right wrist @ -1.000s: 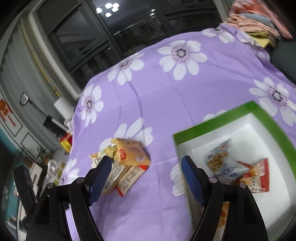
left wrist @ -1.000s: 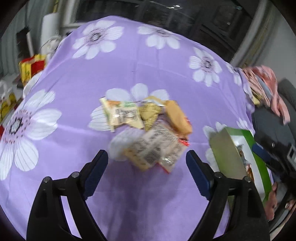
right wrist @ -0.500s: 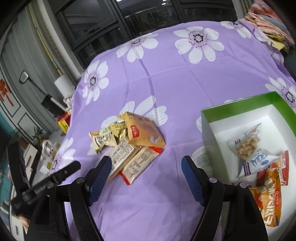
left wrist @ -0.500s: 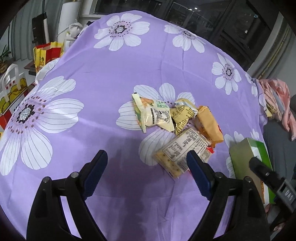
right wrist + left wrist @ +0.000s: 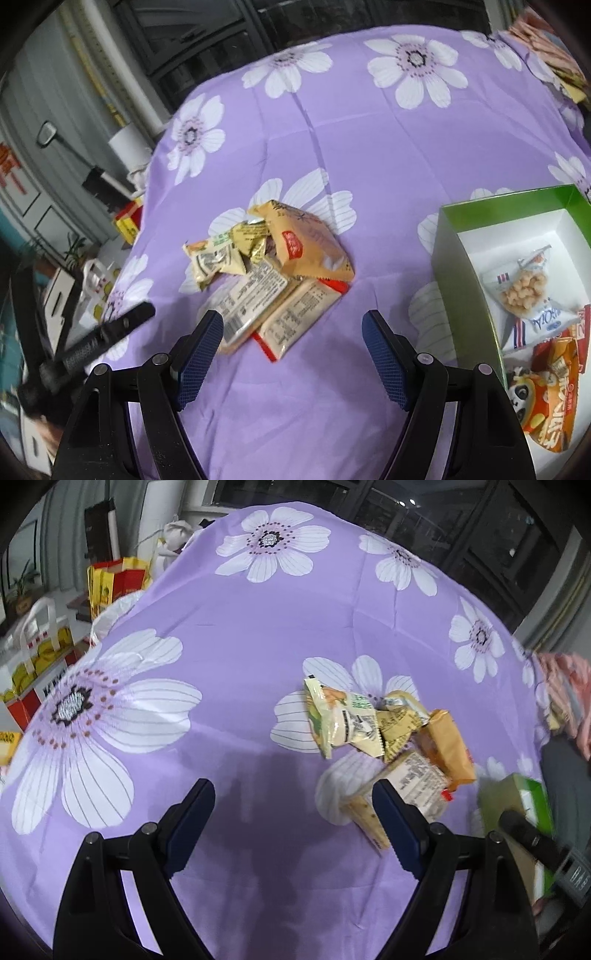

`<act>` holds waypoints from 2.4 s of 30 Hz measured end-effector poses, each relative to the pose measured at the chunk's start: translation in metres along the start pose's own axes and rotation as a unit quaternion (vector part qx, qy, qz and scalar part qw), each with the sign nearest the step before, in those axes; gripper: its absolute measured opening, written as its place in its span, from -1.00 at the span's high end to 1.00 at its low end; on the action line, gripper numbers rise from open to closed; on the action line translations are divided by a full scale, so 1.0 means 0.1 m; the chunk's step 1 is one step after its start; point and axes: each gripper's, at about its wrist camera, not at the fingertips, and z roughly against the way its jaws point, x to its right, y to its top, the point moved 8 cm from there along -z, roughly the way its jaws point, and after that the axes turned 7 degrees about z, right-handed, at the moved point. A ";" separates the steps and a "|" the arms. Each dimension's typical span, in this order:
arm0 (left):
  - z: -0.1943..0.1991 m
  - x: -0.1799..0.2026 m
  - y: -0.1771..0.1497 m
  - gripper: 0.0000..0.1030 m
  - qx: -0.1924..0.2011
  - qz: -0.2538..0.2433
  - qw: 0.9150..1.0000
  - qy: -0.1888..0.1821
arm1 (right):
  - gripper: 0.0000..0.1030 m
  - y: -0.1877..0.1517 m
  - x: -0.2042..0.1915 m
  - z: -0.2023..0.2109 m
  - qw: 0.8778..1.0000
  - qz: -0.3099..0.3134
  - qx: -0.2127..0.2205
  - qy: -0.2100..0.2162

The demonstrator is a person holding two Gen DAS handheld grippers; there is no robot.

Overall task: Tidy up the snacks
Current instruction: 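Move the open right tool back to the snack pile, then grasp the yellow rice-cracker bag with the right tool, then carry the yellow bag with the right tool down into the box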

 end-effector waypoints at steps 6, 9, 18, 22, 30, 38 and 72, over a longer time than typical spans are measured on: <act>-0.12 0.06 -0.04 -0.69 -0.028 -0.005 1.000 -0.007 | -0.51 0.32 0.03 -0.31 0.999 -0.016 -0.046 -0.017; -0.10 0.08 -0.04 -0.69 -0.029 -0.003 0.999 -0.013 | -0.51 0.50 0.06 -0.44 0.998 -0.001 -0.048 -0.038; -0.12 0.14 -0.07 -0.69 -0.047 -0.004 0.999 -0.026 | -0.51 0.63 0.26 -1.08 0.990 -0.021 -0.135 0.012; -0.12 0.18 -0.08 -0.69 -0.057 -0.004 0.997 -0.043 | -0.46 0.55 0.32 -1.26 0.983 -0.045 -0.162 0.070; -0.11 0.22 -0.09 -0.69 -0.057 -0.013 0.997 -0.043 | -0.19 0.46 0.24 -1.09 0.988 -0.039 -0.132 0.075; -0.09 0.26 -0.16 -0.69 -0.053 -0.028 0.998 -0.035 | -0.19 0.15 -0.08 -0.33 0.995 0.025 -0.090 0.017; -0.03 1.15 -1.20 0.09 -0.177 -0.125 0.967 -0.134 | -0.13 -0.55 0.11 -0.22 0.984 -0.097 -0.108 0.100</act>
